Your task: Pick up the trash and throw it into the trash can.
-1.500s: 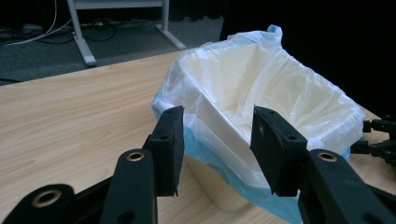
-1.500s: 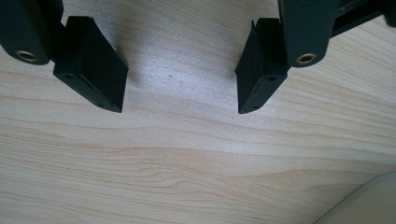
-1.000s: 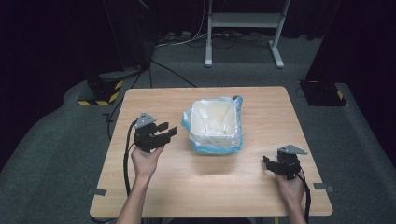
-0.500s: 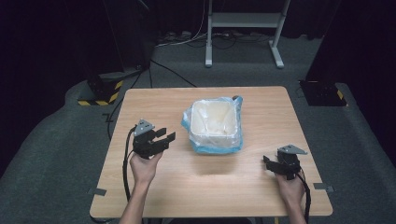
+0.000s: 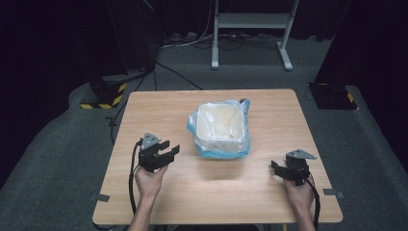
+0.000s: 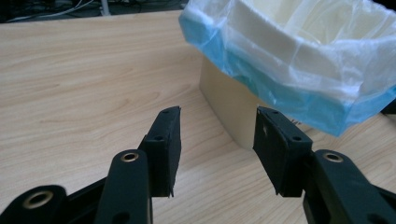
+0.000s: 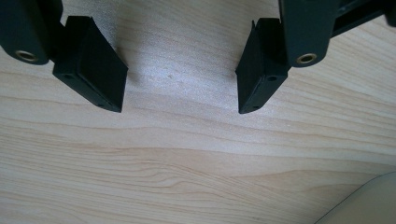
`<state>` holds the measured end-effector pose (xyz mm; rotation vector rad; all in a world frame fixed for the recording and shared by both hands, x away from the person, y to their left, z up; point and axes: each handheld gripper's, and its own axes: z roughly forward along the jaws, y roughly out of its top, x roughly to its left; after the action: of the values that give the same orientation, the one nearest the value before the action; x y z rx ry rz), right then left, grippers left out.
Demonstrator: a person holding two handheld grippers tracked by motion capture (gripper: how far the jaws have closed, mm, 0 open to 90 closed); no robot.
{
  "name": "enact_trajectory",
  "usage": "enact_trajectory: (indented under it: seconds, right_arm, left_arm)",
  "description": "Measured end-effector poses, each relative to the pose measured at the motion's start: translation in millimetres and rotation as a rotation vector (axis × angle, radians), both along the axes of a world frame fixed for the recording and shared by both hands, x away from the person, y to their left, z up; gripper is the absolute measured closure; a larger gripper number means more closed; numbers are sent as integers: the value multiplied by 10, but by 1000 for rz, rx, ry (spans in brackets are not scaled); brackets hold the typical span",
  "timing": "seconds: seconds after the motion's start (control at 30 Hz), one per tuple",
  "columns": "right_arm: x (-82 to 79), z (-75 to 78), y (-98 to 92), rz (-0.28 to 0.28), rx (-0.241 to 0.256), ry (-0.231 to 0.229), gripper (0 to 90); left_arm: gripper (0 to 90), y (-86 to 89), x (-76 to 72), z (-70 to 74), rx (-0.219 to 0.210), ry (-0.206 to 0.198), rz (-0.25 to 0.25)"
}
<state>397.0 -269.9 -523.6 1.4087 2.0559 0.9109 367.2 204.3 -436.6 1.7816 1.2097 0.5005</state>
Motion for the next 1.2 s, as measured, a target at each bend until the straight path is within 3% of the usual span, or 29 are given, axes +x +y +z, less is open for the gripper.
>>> enact_trajectory:
  seconds: [0.23,0.37,0.43,0.63,1.2]
  right_arm:
    - [-1,0,0,0,0,0,331]
    - [-1,0,0,1,0,0,331]
    - [-3,0,2,-1,2,1,331]
    - [-4,0,2,-1,3,1,331]
    - [-4,0,2,0,3,1,331]
  left_arm:
    - [507,-28,1,-119,22,19,7]
    - [506,-65,9,-223,71,34,20]
    - [506,-92,1,-255,115,12,30]
    - [503,-123,27,-393,160,29,43]
    - [484,-136,224,-751,221,98,111]
